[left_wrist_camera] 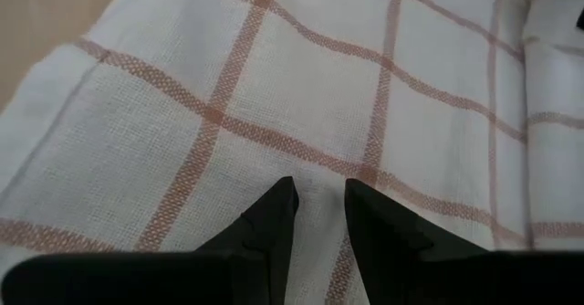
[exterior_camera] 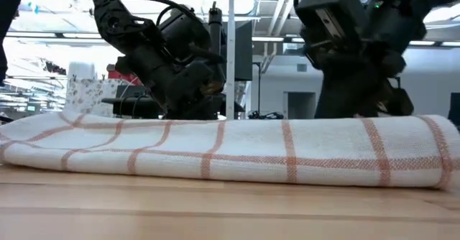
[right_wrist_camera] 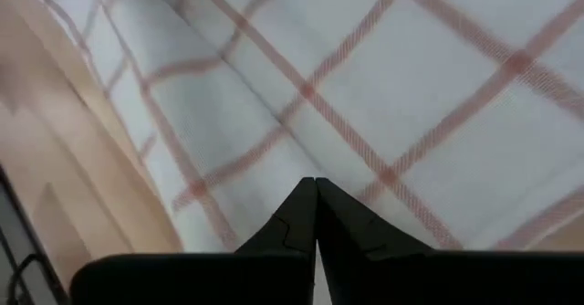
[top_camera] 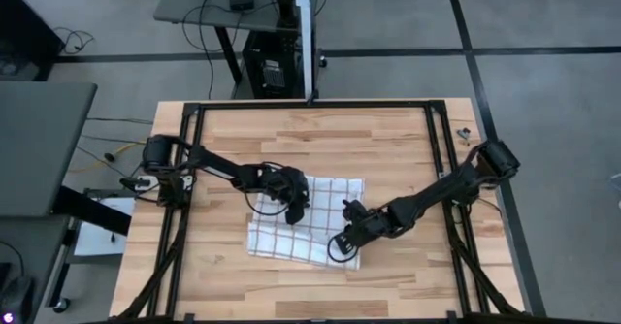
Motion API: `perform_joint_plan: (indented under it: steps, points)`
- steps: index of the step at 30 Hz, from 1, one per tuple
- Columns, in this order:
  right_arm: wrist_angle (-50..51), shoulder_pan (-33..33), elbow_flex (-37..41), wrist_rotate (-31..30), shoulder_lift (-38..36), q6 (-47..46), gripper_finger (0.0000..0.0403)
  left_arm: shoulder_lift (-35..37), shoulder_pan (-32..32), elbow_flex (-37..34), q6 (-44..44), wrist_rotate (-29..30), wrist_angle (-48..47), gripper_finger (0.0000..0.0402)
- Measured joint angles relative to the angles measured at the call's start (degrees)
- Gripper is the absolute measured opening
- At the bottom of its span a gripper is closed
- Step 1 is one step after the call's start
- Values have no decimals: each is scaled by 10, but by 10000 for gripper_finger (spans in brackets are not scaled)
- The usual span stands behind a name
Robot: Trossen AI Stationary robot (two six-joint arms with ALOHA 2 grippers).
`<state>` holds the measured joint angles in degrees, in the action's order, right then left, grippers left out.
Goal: Roll towel
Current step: Roll the white stripe kitchen towel
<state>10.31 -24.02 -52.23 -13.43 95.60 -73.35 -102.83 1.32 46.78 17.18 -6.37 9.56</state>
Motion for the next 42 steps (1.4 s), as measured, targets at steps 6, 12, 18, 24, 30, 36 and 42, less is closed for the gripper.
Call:
perform_joint_plan:
  steps: [6,12,18,24,30,36,42]
  points:
    - [-78,-29,0,0,-15,18,0,116,-9,61,-31,-64,-204,86]
    - [-128,-32,0,51,17,53,0,216,-84,47,34,-172,-266,86]
    - [-187,6,0,172,79,124,0,227,-173,-53,154,-64,-239,86]
    - [-172,27,0,238,107,170,0,210,-222,-134,246,-56,-168,86]
    - [-68,44,-3,241,102,209,0,214,-258,-199,314,-37,-133,86]
    - [-61,54,-2,242,79,225,0,227,-264,-204,340,-39,-112,86]
    - [-79,44,-6,241,-9,226,0,287,-264,-149,339,-43,-138,86]
